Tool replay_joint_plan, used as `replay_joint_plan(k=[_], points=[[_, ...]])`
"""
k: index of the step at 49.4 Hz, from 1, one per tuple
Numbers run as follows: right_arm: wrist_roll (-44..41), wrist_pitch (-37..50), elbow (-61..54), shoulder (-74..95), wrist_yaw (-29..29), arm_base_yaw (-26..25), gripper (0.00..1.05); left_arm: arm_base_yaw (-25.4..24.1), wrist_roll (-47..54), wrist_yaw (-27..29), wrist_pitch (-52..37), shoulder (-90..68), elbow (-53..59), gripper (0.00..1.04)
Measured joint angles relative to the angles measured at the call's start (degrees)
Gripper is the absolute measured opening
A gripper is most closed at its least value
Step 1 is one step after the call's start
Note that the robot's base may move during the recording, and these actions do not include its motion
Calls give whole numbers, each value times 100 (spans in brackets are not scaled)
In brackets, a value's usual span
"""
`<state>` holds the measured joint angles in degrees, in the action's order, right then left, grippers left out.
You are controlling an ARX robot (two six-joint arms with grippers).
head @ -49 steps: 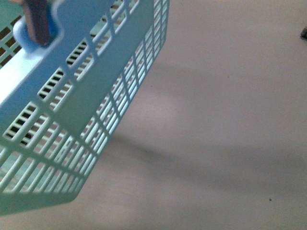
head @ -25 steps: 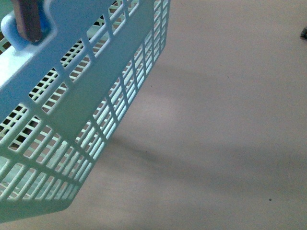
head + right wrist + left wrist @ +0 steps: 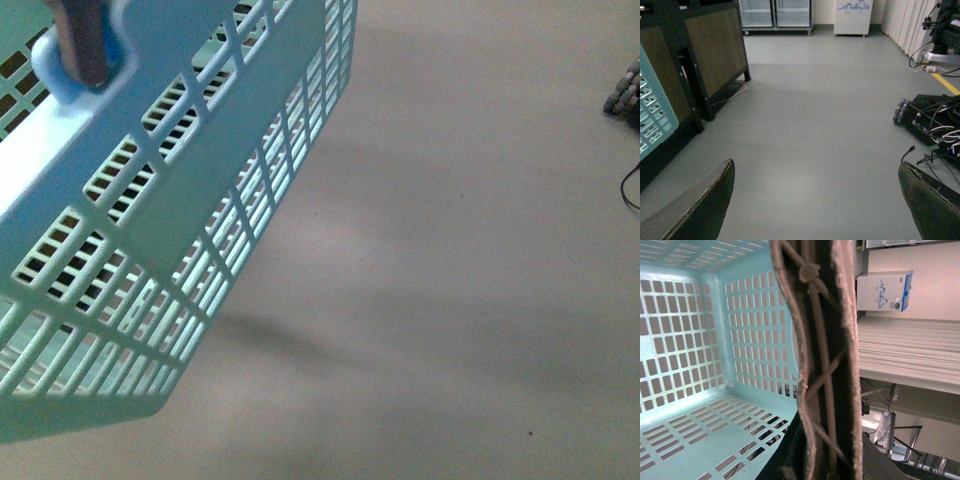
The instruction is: Pick lemon and mango into basket
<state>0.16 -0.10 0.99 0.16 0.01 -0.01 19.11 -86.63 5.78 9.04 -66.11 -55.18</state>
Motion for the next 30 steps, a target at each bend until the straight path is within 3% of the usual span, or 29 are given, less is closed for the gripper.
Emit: replay_joint_plan(k=[30], points=[[0,0,0,0,0,0,96,2,-11,-7,0,0,-9,6]])
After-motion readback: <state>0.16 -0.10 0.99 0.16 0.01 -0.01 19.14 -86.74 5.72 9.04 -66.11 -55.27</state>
